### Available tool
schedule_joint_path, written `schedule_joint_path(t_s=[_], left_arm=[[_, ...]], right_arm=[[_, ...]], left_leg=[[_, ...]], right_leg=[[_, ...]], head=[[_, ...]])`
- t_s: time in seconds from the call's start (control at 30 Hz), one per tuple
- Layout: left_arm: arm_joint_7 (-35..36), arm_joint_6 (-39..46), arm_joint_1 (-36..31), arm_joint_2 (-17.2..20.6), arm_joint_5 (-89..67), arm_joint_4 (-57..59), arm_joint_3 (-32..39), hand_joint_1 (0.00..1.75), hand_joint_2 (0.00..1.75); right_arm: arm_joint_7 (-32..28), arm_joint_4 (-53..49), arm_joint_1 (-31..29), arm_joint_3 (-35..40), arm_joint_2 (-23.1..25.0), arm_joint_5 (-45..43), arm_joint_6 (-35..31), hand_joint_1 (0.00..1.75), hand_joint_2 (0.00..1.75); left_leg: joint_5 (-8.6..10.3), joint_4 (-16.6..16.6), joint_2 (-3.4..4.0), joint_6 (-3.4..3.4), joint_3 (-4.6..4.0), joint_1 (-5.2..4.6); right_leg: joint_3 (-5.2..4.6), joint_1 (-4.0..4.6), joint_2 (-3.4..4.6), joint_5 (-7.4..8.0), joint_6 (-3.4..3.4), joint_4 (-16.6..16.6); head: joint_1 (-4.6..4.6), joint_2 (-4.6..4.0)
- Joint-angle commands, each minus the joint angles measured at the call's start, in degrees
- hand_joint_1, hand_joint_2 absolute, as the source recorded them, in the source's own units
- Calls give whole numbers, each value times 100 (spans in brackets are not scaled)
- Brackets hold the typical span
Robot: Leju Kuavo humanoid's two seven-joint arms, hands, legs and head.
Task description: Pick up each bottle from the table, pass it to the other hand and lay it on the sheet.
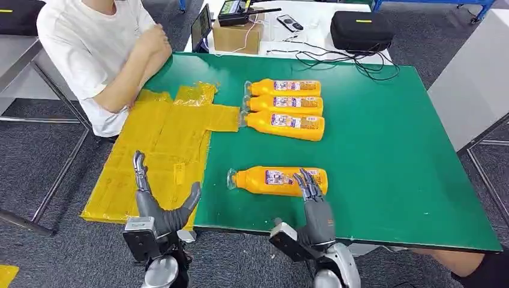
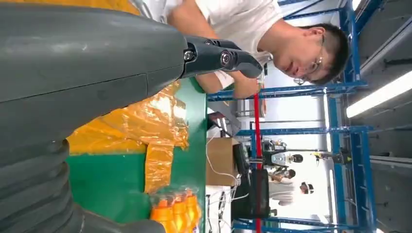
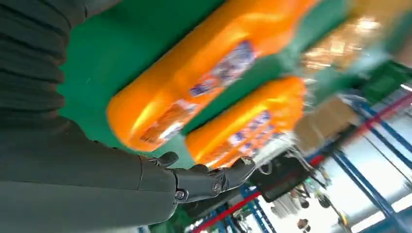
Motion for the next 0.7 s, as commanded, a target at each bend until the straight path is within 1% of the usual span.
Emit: schedule_joint_path(t_s=[0.03, 0.13, 0.17, 0.23, 0.27, 0.3, 0.33, 0.4, 0.43, 0.5, 0.53, 0.57, 0.6, 0.63, 0.7], left_arm=[[30, -4, -54, 230, 56, 55, -70, 0, 175], [30, -4, -53, 230, 55, 54, -70, 0, 175], [30, -17, -84, 250, 78, 148, -86, 0, 175], [30, -60, -172, 265, 100, 226, -106, 0, 175], [30, -84, -255, 255, 93, 286, -104, 0, 175], [30, -111, -312, 244, 83, 316, -94, 0, 175], [30, -150, -371, 227, 63, 377, -70, 0, 175], [30, -202, -450, 196, 55, 444, -20, 0, 175], [30, -229, -469, 190, 48, 450, -7, 0, 175], [30, -248, -434, 190, 15, 351, 11, 0, 175], [30, -235, -384, 197, -1, 259, 29, 0, 175], [47, -225, -325, 212, -41, 160, 55, 0, 175], [91, -233, -284, 211, -88, 91, 90, 0, 175], [119, -244, -246, 208, -112, 46, 127, 0, 175], [147, -281, -204, 199, -142, 15, 186, 0, 175]], right_arm=[[134, 836, -655, -125, -272, 207, 105, 0, 175], [140, 834, -642, -119, -269, 215, 97, 0, 175], [237, 979, -784, -47, -332, 362, 151, 0, 175], [275, 1427, -1231, 58, -376, 360, 345, 0, 175], [306, 1770, -1580, 132, -356, 354, 489, 0, 175], [326, 2039, -1850, 219, -317, 342, 598, 0, 175], [405, 2329, -2113, 321, -268, 426, 699, 0, 175], [518, 2835, -2523, 502, -87, 585, 815, 0, 175], [619, 3027, -2670, 634, -17, 741, 786, 0, 175], [819, 3164, -2807, 872, 117, 983, 772, 0, 175], [975, 3163, -2825, 971, 158, 1112, 806, 0, 175], [1169, 3146, -2853, 1088, 172, 1248, 945, 0, 175], [1354, 3113, -2869, 1170, 144, 1306, 1090, 0, 175], [1533, 3168, -2921, 1246, 116, 1421, 1187, 0, 175], [1605, 3279, -3005, 1252, 88, 1424, 1233, 0, 175]], left_leg=[[-9, -7, 14, -6, 28, 2], [-9, -7, 11, -6, 27, 4], [-14, -8, 12, -9, 39, 5], [-5, -5, 13, -4, 18, 3], [-11, -5, 25, -5, 32, 1], [-5, -3, 31, -3, 15, 0], [-9, -4, 41, -5, 28, 1], [-2, -2, 39, -4, 12, 1], [-5, -2, 52, -6, 23, 2], [4, -3, 40, 0, 17, 3], [3, -3, 47, -4, 27, 3], [6, -2, 40, 0, 19, 5], [-1, -2, 51, -5, 33, 6], [0, -3, 44, -4, 30, 5], [8, -3, 26, 0, 16, 4]], right_leg=[[23, 3, 10, -6, -13, -5], [23, 6, 6, -7, -12, -6], [34, 7, 7, -12, -16, -7], [13, 4, 10, -2, -7, -5], [24, 3, 20, -4, -11, -4], [5, 1, 27, 4, -6, -1], [15, 2, 36, 3, -11, -2], [1, 2, 32, 9, -7, 0], [9, 3, 42, 9, -13, 1], [5, 4, 32, 14, -4, -1], [12, 4, 39, 13, -7, 2], [8, 6, 33, 14, -2, 1], [16, 8, 43, 9, -10, 4], [15, 6, 37, 8, -5, 4], [8, 4, 20, 11, 4, 2]], head=[[-2, 0], [-2, 0], [-2, 0], [-2, 0], [-2, 0], [-2, 0], [-2, 0], [-2, 0], [0, 0], [0, 0], [0, 0], [0, 0], [-2, 0], [0, 0], [-2, 0]])
